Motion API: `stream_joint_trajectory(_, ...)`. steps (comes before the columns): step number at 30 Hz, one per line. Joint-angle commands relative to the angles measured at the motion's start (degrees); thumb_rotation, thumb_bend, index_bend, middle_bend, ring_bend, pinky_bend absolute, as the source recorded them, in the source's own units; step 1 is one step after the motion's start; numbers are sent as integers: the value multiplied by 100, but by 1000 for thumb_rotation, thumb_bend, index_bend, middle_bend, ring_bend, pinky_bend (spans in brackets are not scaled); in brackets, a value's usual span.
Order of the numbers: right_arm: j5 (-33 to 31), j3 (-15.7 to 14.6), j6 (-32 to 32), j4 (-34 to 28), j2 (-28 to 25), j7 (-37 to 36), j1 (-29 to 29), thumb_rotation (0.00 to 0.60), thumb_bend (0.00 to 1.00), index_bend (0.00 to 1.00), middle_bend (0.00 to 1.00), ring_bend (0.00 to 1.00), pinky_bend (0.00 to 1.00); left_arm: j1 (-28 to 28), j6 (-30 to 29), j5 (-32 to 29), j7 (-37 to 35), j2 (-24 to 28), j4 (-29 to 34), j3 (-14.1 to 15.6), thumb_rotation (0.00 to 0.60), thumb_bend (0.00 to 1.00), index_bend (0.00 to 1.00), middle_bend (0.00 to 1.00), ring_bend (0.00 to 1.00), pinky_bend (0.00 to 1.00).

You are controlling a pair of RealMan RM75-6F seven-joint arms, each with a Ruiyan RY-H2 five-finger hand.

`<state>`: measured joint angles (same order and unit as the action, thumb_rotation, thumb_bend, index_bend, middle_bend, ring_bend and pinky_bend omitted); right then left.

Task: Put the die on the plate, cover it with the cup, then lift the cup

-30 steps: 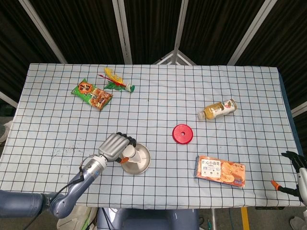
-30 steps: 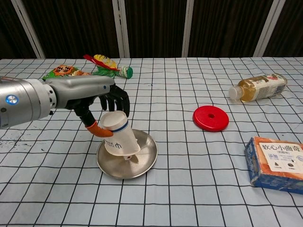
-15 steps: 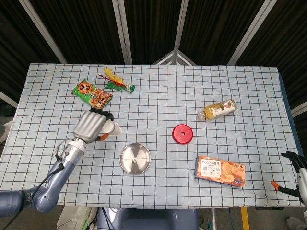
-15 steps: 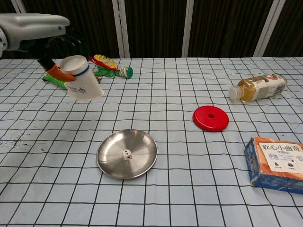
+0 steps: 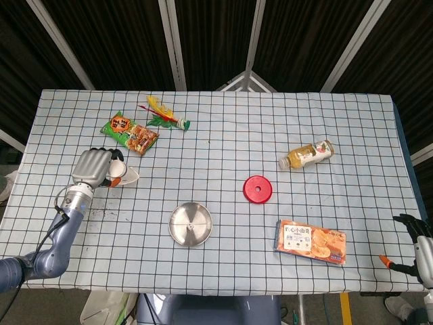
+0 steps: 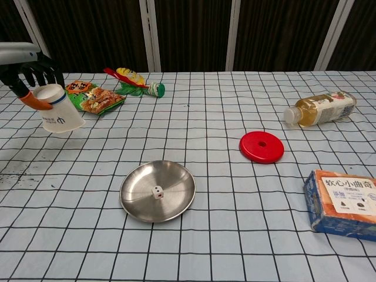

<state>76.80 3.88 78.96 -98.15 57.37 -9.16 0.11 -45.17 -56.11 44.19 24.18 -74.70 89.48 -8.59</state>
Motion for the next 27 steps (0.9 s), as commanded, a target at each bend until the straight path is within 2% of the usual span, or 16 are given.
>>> stream_joint_trajectory(1, -30, 8, -31, 15, 3, 19, 17, 600, 96, 237, 189, 151, 0, -66, 161, 70, -33, -336, -377, 0, 600, 509, 513, 444, 320, 286)
stream_joint_trajectory(10, -2, 3, -13, 2, 4, 6, 14, 600, 96, 237, 189, 151, 0, -217, 340, -62, 72, -725, -589, -41, 600, 509, 507, 442, 318, 289)
stream_joint_trajectory(19, 23, 0, 13, -7, -19, -51, 0, 600, 96, 237, 189, 151, 0, -256, 106, -95, 430, -652, -419, -13, 600, 496, 485, 423, 296, 285)
stream_joint_trajectory(21, 33, -7, 15, -14, -23, -49, -2, 600, 96, 237, 189, 151, 0, -259, 101, -123, 512, -644, -412, 24, 600, 482, 432, 384, 264, 269)
stream_joint_trajectory(23, 35, -6, 16, -17, -20, -43, 0, 600, 96, 237, 189, 151, 0, -274, 88, -151, 652, -646, -434, 82, 600, 456, 338, 310, 183, 236)
stream_joint_trajectory(25, 36, -8, 20, -25, -23, -35, -2, 600, 97, 237, 189, 151, 0, -296, 112, -287, 780, -638, -428, 108, 600, 404, 229, 214, 70, 194)
stream_joint_trajectory(27, 32, -9, 19, -26, -24, -43, -4, 600, 96, 237, 189, 151, 0, -318, 120, -395, 887, -629, -420, 125, 600, 331, 146, 107, 7, 144)
